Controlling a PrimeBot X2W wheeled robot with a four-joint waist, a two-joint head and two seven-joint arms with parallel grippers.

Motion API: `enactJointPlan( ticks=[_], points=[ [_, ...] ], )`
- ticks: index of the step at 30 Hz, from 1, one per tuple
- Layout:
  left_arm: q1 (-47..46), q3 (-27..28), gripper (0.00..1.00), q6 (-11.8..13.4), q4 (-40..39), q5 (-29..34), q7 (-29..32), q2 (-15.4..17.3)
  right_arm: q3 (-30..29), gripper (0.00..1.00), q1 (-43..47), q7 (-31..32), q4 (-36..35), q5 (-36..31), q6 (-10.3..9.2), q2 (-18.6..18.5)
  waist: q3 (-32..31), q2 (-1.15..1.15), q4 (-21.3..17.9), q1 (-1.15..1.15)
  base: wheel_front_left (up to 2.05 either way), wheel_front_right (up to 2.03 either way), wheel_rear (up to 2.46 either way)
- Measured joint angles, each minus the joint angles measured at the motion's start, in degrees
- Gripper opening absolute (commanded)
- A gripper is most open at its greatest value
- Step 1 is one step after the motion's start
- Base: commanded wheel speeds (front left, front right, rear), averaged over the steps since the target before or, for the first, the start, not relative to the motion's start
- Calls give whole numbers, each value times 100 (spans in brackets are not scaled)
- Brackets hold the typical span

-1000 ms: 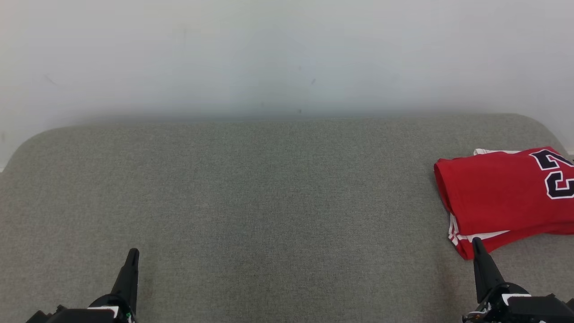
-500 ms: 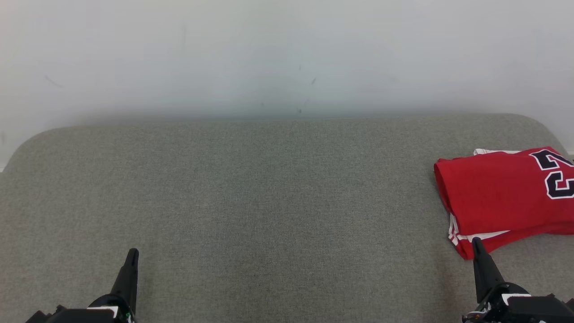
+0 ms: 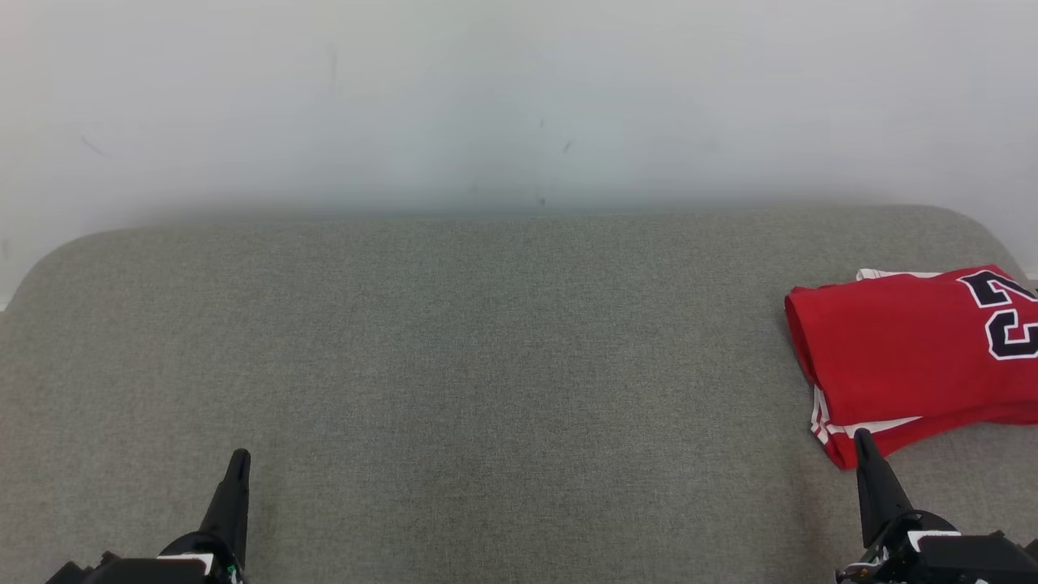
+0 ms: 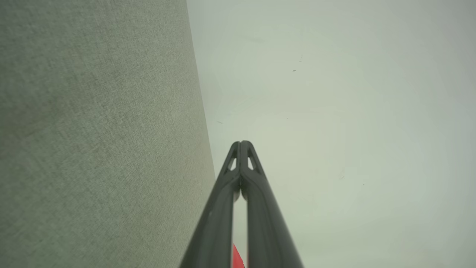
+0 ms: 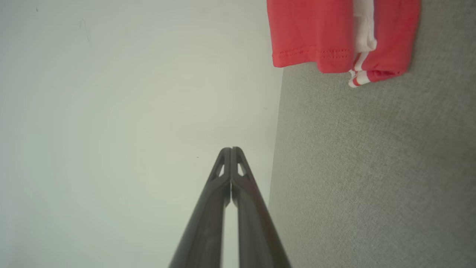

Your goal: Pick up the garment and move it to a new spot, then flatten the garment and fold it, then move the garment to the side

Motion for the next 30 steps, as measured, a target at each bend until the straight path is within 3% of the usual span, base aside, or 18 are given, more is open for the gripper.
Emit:
enactJointPlan(
  ticks=[30],
  points=[
    [-1,24,0,1,0,11,31,-24,91,0,0,-85,-19,78,0,-78,0,0,0,0,0,0,0]
  ],
)
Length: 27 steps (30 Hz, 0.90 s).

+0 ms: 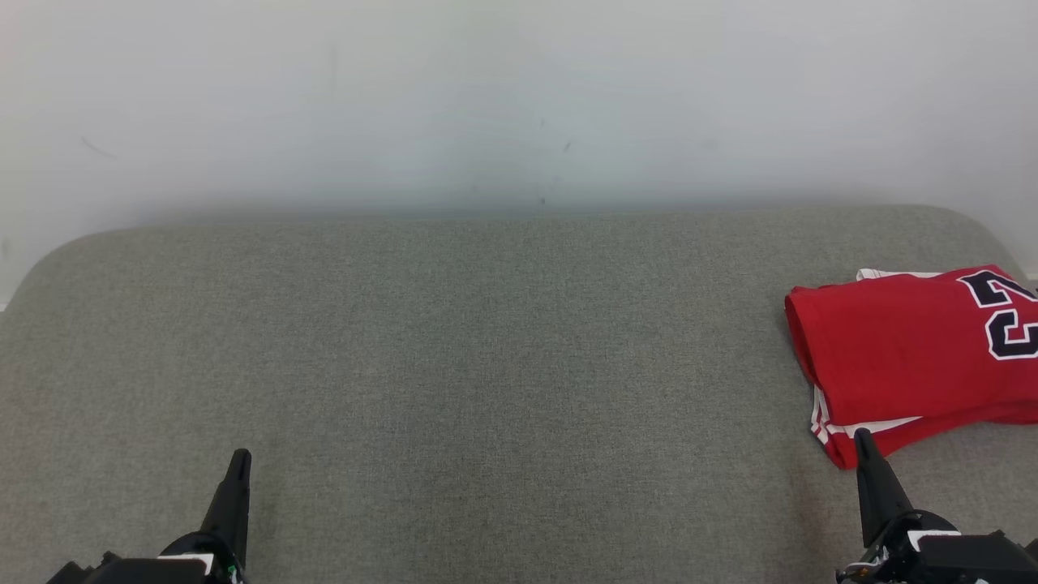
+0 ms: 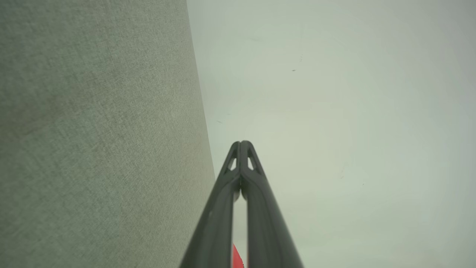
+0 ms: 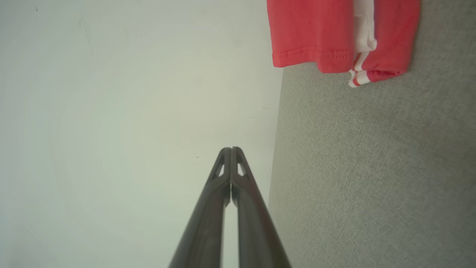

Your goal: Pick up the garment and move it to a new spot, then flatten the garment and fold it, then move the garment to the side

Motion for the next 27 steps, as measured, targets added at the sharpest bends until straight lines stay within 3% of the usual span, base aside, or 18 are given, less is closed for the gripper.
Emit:
enactJointPlan(
  ticks=[27],
  points=[
    [-1,23,0,0,0,19,8,-15,79,0,-1,-68,-20,59,0,-66,1,0,0,0,0,0,0]
  ],
)
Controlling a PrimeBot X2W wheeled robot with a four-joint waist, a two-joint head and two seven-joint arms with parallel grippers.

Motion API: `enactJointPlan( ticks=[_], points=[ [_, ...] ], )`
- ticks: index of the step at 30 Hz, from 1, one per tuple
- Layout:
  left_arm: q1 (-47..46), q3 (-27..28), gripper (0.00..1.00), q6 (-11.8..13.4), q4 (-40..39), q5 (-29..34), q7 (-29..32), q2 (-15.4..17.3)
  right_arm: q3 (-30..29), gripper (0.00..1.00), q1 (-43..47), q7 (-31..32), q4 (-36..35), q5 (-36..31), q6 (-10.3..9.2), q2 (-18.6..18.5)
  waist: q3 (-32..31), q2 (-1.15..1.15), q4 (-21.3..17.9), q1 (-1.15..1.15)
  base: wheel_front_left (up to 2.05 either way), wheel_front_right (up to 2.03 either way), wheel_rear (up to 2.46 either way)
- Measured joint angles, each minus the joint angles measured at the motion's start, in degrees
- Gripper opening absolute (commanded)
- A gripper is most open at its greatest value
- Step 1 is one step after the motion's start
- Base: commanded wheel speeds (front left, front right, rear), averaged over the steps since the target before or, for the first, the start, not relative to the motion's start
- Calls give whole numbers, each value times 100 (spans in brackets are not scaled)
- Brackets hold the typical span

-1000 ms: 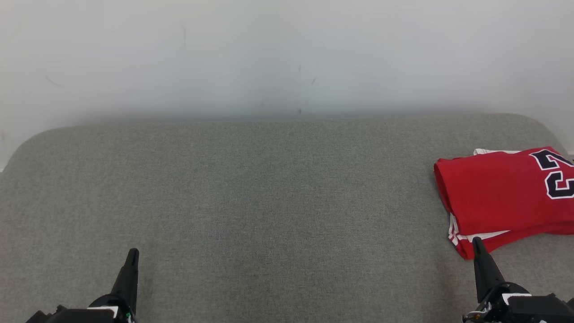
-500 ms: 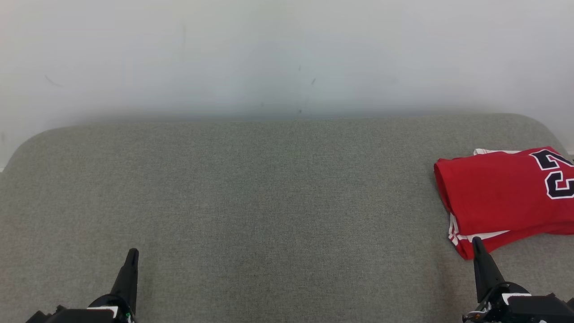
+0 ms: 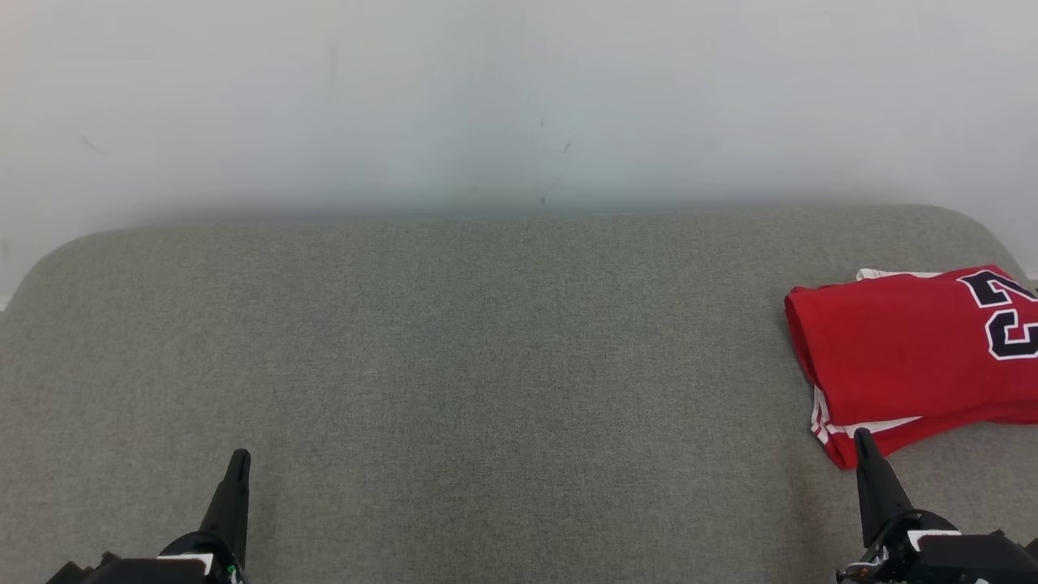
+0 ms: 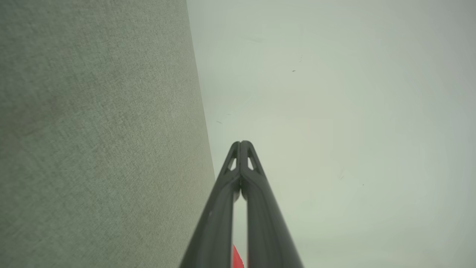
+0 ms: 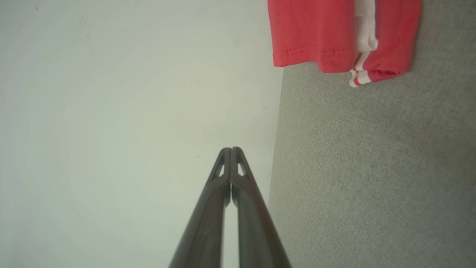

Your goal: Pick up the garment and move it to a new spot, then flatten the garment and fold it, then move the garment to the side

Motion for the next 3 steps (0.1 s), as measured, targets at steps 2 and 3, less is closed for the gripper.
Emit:
enactJointPlan(
  ticks=[2,3],
  points=[
    [0,1,0,0,0,4,0,0,7,0,0,-4,0,7,0,-4,0,0,0,0,0,0,0],
    [0,2,0,0,0,7,0,-1,9,0,0,-5,-1,8,0,-8,0,0,0,0,0,0,0]
  ],
)
